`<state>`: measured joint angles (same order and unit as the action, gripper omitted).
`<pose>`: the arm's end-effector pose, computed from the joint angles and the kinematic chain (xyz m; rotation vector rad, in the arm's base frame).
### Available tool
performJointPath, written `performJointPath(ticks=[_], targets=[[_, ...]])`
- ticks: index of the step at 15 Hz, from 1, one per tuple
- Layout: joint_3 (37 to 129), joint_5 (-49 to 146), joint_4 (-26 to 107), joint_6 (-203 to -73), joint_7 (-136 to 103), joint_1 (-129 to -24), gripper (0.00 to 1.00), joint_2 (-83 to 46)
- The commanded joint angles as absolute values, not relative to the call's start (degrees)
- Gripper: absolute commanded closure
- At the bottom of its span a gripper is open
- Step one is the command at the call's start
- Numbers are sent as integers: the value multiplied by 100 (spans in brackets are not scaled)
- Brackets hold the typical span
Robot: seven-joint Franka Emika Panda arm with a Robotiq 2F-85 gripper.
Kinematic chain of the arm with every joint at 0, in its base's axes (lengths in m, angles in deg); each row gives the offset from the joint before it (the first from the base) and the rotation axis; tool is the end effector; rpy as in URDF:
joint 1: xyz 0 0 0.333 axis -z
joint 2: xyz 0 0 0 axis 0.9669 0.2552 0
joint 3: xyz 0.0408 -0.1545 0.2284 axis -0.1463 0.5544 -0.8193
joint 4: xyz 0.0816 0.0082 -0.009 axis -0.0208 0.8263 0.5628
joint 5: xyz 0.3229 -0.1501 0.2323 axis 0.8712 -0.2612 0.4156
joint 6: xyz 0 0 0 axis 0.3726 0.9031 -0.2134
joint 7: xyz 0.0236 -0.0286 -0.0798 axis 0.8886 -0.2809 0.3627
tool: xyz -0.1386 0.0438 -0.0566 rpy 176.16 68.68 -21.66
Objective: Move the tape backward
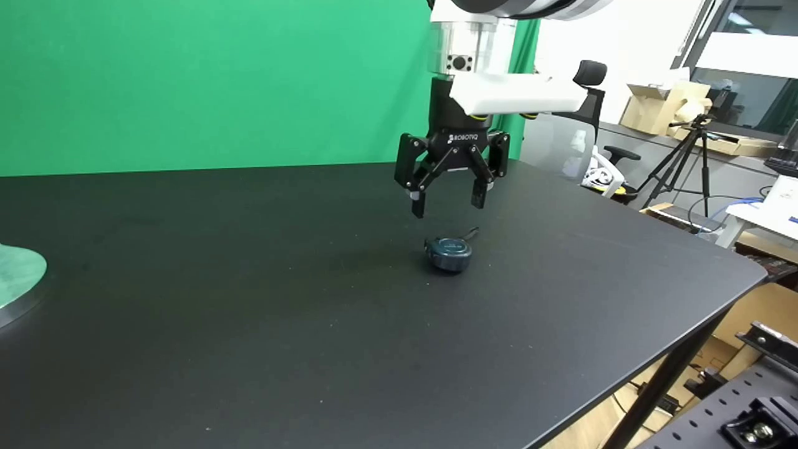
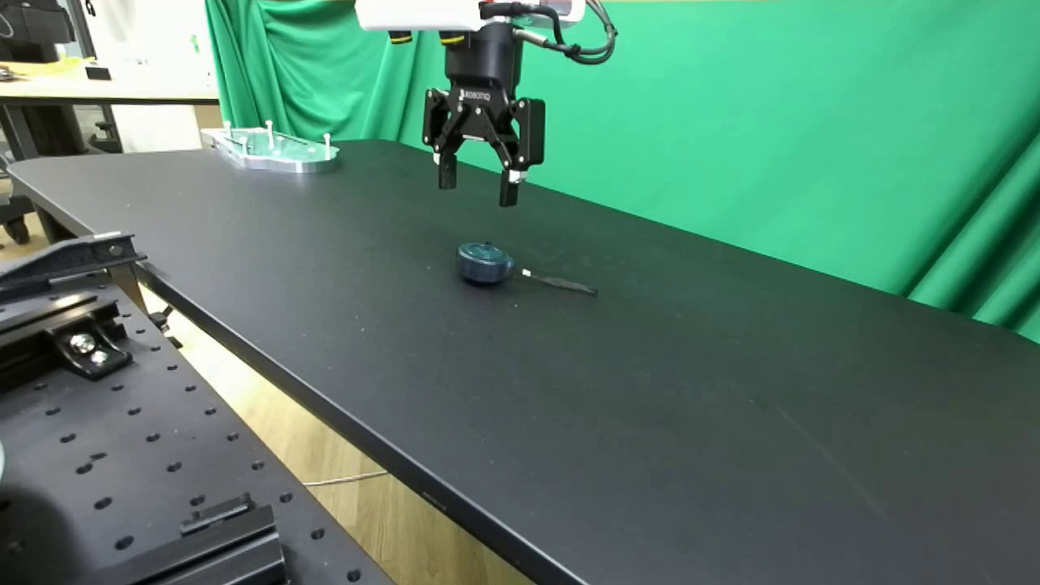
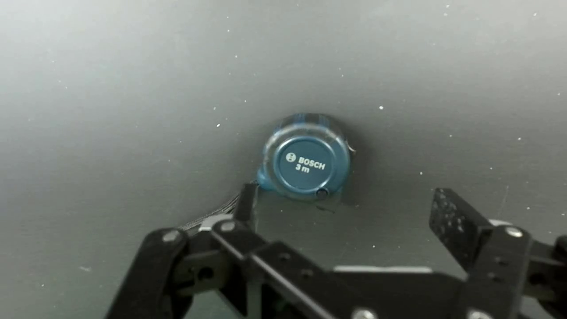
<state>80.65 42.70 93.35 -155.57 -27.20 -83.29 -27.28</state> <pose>0.4625 0.0521 0.1053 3.0625 -0.0248 -0.0062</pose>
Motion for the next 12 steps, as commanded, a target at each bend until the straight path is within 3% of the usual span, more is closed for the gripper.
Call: performJointPath(ticks=[1, 4, 12], targets=[[7975, 4252, 9329, -15542, -2727, -8233, 0, -2732], [7975, 4252, 9329, -15542, -2727, -8233, 0, -2732], [8536, 1975, 9334, -16514, -4533, -8576, 0, -2337]])
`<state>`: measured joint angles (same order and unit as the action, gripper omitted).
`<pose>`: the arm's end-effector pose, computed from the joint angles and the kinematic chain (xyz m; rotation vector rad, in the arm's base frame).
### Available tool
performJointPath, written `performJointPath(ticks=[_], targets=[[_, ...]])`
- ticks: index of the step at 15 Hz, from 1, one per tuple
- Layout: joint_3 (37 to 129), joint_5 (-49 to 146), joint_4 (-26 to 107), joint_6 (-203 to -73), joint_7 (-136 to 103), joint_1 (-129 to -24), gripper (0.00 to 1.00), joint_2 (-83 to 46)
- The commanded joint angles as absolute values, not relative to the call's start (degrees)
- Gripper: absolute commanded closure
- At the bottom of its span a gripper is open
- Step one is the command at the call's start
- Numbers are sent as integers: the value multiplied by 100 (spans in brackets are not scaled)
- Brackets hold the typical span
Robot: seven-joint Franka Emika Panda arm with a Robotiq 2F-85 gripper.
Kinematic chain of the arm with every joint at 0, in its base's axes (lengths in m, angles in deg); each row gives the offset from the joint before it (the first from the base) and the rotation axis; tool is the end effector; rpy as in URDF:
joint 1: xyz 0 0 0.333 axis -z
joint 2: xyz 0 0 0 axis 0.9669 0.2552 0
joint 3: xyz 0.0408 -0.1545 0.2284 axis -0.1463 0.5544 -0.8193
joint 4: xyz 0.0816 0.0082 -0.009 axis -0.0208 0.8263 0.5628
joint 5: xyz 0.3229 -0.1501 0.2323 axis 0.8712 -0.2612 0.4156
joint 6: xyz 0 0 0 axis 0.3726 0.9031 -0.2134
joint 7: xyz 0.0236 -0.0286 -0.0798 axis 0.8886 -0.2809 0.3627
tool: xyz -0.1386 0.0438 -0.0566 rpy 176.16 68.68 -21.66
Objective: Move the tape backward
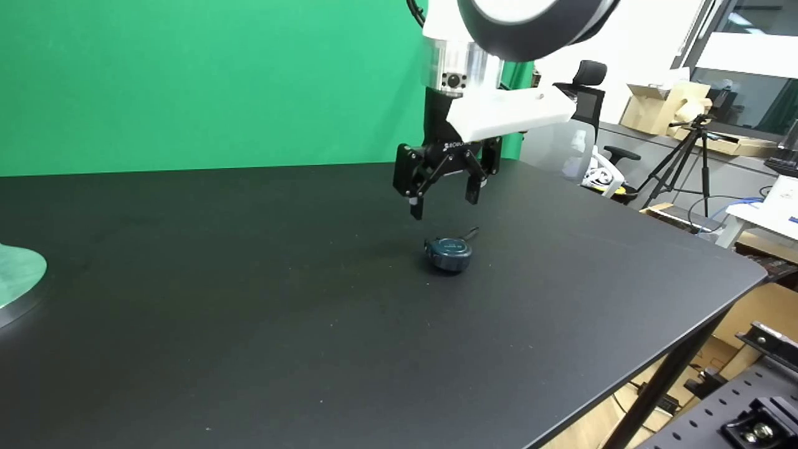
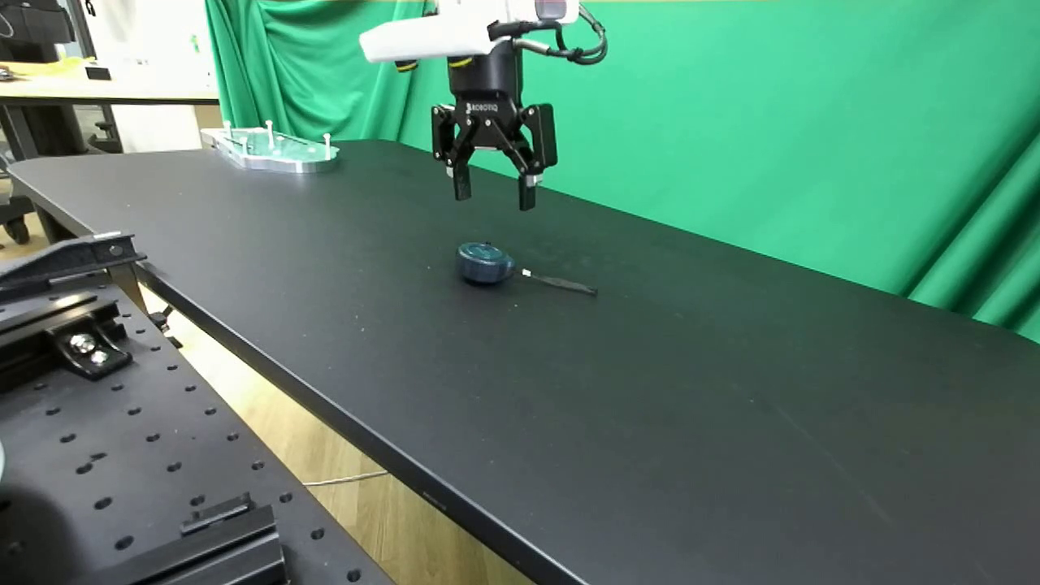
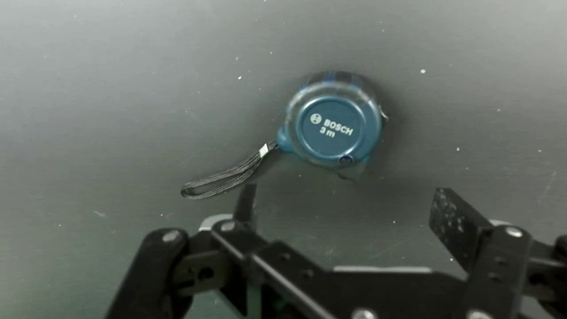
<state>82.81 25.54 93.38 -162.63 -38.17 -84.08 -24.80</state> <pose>0.4690 0.0512 0.0949 2.9732 0.0793 0.1572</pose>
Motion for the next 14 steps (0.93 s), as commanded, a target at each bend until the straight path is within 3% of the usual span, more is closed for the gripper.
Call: performJointPath(ticks=[1, 14], targets=[[8591, 1859, 9337, -16572, -4698, -8607, 0, -2269], [8899, 1901, 9435, -16999, -5446, -8754, 0, -1658]])
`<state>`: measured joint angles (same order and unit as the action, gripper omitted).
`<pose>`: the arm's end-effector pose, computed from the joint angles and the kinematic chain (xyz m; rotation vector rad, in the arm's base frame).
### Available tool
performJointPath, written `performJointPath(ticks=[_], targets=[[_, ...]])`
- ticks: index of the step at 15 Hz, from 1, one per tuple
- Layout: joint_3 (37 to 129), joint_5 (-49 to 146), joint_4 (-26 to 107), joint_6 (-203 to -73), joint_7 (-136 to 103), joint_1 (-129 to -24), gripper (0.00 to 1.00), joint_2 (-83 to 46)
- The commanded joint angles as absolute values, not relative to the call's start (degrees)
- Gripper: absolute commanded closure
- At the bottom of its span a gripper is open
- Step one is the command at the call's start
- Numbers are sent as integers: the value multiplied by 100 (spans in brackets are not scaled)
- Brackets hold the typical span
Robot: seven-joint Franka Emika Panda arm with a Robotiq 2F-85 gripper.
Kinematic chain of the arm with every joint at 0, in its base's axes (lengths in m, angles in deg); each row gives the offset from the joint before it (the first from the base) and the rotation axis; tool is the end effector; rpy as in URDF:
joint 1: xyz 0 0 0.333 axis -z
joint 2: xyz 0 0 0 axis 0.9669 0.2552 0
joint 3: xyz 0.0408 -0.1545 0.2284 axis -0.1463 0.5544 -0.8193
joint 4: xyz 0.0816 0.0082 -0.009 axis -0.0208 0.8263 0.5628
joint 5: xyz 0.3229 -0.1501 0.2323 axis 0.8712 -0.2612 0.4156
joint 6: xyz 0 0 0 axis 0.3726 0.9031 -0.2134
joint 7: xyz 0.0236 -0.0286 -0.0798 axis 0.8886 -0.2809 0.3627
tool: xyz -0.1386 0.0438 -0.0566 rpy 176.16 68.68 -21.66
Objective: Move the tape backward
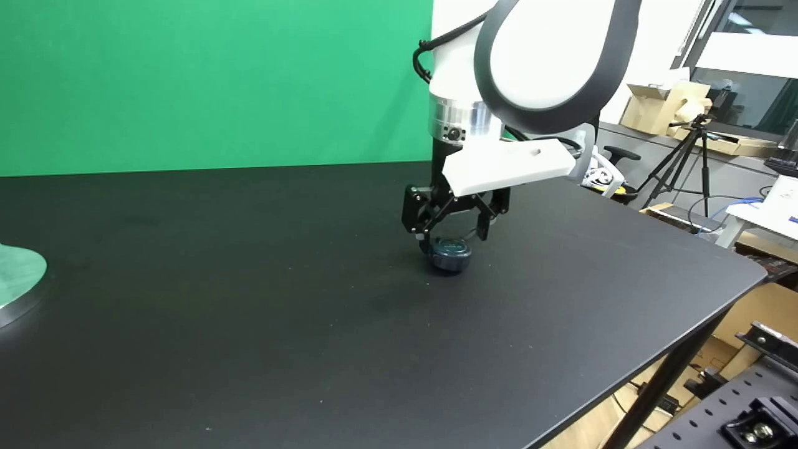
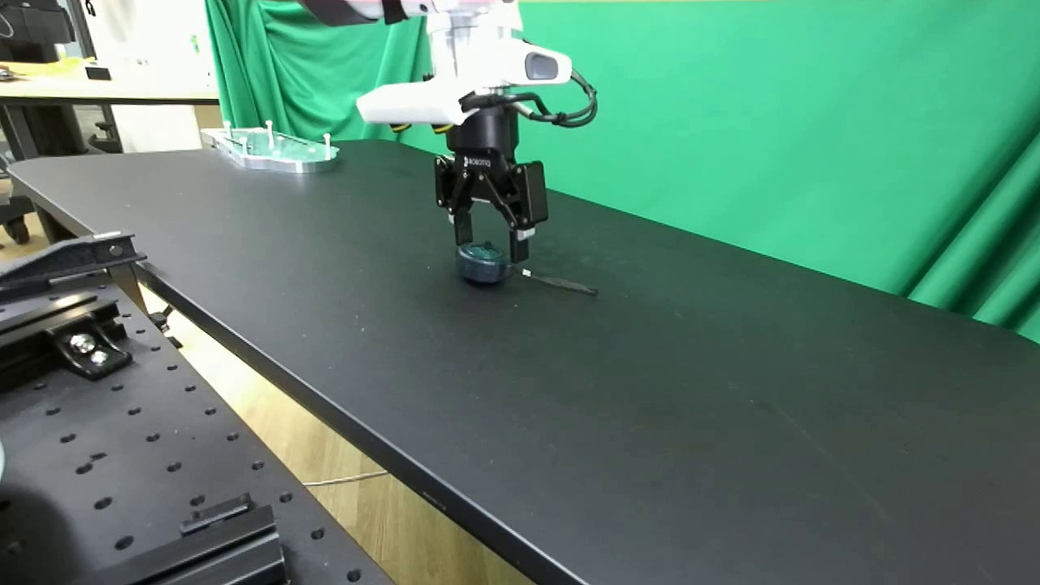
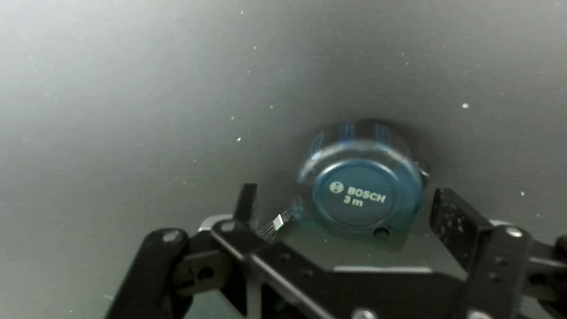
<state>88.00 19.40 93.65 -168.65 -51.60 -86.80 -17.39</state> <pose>0.4467 0.0341 0.0432 2.9592 -0.1423 0.1363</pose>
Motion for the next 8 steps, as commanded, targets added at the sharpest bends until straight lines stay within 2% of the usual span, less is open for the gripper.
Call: performJointPath(ticks=[1, 2, 3, 4, 8], targets=[[8882, 1931, 9444, -17015, -5424, -8739, 0, -1616], [8881, 1950, 9449, -17027, -5436, -8737, 0, -1580], [8855, 1974, 9466, -17080, -5399, -8709, 7, -1552], [8880, 1946, 9481, -17146, -5424, -8726, 27, -1536], [8896, 2006, 9543, -17445, -5436, -8725, 55, -1537]])
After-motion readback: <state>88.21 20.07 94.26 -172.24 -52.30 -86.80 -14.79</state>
